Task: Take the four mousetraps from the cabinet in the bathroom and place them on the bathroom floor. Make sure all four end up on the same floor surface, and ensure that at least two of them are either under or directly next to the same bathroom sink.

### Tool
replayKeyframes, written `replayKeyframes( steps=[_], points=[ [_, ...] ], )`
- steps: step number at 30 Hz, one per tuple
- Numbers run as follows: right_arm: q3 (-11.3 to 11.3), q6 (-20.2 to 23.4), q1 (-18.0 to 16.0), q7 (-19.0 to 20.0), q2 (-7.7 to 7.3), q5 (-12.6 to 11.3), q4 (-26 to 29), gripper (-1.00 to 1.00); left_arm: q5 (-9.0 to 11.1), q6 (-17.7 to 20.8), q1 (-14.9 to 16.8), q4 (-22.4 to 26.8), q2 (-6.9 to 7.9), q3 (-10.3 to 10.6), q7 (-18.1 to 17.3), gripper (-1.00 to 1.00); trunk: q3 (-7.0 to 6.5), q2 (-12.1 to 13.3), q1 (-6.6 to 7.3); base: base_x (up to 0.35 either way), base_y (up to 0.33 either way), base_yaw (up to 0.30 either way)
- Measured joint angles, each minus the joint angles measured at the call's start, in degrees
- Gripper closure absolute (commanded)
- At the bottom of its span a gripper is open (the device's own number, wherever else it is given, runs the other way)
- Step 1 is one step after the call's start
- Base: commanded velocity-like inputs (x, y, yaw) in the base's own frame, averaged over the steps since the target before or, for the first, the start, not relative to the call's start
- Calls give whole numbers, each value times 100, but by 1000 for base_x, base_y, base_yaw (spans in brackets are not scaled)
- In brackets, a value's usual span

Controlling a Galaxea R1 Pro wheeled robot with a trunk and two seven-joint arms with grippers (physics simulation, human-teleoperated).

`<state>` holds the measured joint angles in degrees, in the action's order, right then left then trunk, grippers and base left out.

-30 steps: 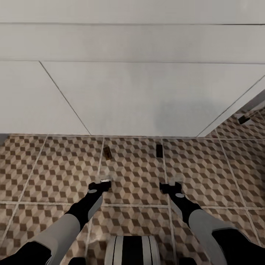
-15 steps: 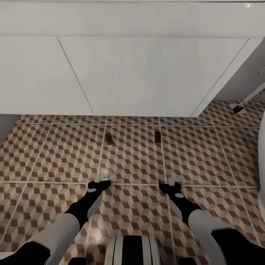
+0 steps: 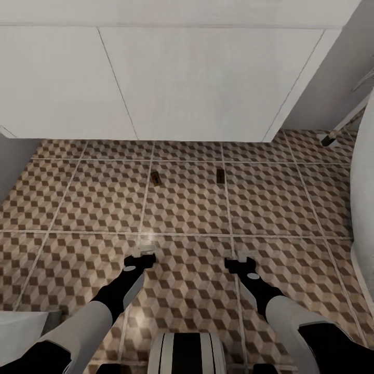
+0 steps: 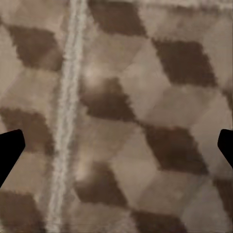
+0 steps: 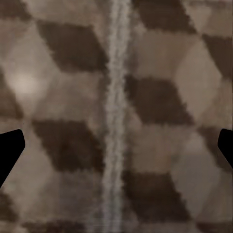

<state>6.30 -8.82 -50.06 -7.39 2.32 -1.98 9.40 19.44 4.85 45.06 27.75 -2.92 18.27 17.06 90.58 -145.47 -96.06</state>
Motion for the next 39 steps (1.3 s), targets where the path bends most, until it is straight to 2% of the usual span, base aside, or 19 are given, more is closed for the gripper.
replayKeyframes(
  steps=[16, 39],
  points=[
    [0, 0, 0, 0, -3, 5, -2, -100, 8, 0, 0, 0, -8, 6, 4, -100, 0, 0, 1, -324, 0, 0],
    [1, 0, 0, 0, -3, 16, -2, -100, 8, -9, 1, 0, -22, 26, 0, -100, -22, 1, 7, -33, 0, 0]
  ],
)
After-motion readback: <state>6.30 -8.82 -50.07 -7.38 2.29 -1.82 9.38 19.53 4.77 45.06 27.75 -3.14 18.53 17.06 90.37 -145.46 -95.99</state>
